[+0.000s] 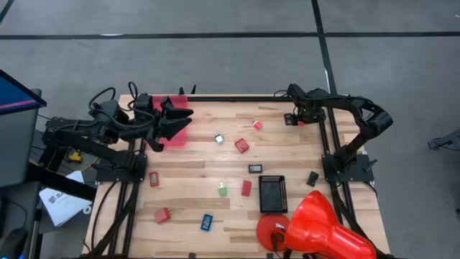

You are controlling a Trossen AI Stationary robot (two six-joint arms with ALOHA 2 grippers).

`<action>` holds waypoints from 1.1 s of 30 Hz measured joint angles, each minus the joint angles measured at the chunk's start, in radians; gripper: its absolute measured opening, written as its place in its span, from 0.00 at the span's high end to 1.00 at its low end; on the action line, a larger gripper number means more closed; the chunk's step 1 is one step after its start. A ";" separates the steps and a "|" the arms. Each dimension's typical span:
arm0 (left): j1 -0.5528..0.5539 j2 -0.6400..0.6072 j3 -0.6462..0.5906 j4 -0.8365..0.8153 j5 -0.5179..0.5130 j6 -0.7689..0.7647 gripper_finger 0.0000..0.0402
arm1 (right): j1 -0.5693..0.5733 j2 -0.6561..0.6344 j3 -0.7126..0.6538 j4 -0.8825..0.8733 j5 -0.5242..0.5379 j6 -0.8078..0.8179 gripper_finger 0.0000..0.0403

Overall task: Pick & Place Office items
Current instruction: Put the pink charger adapter into the pink bin

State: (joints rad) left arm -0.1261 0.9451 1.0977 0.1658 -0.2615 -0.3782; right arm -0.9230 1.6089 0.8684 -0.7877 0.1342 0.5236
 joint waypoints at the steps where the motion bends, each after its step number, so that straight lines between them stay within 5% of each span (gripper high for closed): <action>1: 0.000 0.000 0.000 0.000 0.000 0.000 0.59 | 0.000 0.000 0.000 0.000 -0.001 0.000 0.37; 33: 0.000 0.000 0.000 0.000 0.014 -0.023 0.59 | 0.009 -0.003 -0.005 0.024 0.029 0.053 0.62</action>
State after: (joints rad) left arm -0.1261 0.9451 1.0977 0.1661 -0.2470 -0.4010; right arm -0.9143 1.6062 0.8639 -0.7642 0.1634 0.5762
